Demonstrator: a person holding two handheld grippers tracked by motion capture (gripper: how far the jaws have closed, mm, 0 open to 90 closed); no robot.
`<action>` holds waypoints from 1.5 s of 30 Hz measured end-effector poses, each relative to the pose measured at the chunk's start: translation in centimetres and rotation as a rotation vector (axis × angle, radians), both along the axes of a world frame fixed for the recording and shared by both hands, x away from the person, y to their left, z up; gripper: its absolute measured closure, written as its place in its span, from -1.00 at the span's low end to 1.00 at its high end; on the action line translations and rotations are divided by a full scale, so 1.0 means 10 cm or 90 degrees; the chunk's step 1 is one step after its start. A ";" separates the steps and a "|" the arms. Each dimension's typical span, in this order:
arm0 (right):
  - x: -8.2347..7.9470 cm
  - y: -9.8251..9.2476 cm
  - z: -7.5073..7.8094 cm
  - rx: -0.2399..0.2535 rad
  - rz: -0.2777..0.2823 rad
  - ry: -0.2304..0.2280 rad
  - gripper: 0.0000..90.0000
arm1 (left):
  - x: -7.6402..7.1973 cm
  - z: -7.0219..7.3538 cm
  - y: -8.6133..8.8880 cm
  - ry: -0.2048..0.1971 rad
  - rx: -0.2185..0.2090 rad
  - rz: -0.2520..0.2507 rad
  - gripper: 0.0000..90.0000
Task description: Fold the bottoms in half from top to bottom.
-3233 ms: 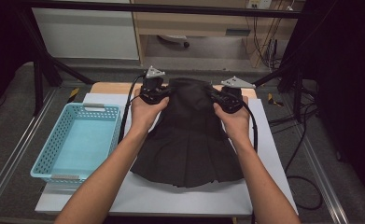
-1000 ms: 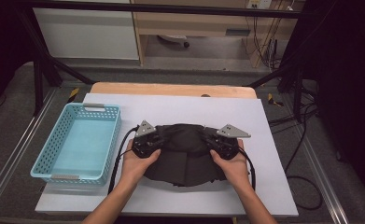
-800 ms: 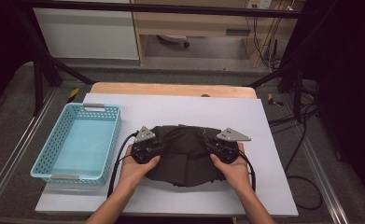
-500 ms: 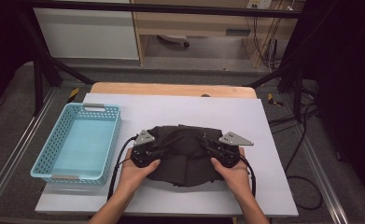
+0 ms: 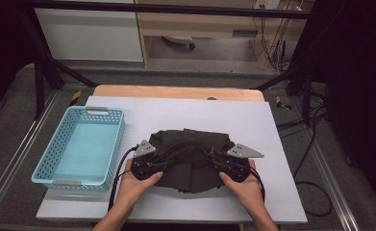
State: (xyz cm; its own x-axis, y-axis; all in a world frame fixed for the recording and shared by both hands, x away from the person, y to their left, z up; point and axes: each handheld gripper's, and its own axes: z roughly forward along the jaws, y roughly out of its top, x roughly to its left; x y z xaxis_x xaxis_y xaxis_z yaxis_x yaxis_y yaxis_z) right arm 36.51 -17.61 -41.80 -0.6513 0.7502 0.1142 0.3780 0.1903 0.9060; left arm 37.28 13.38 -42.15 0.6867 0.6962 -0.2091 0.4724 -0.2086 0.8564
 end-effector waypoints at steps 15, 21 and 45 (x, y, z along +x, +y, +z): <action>-0.25 -0.11 -0.09 -0.010 -0.014 0.013 0.17 | -0.32 -0.06 0.18 0.003 0.019 0.017 0.10; -0.35 -0.14 -0.13 -0.019 -0.012 0.032 0.15 | -0.36 -0.06 0.26 0.003 0.016 0.036 0.14; -0.32 -0.29 0.14 -0.012 -0.087 0.021 0.48 | -0.29 0.13 0.36 -0.027 -0.003 0.104 0.23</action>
State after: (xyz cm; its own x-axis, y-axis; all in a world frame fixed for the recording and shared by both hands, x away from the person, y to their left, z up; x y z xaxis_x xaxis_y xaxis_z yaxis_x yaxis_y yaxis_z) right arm 33.30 -20.55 -40.38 -0.5386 0.8342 0.1189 0.4310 0.1514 0.8896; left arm 34.43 16.95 -40.89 0.5726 0.7986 -0.1854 0.4629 -0.1283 0.8771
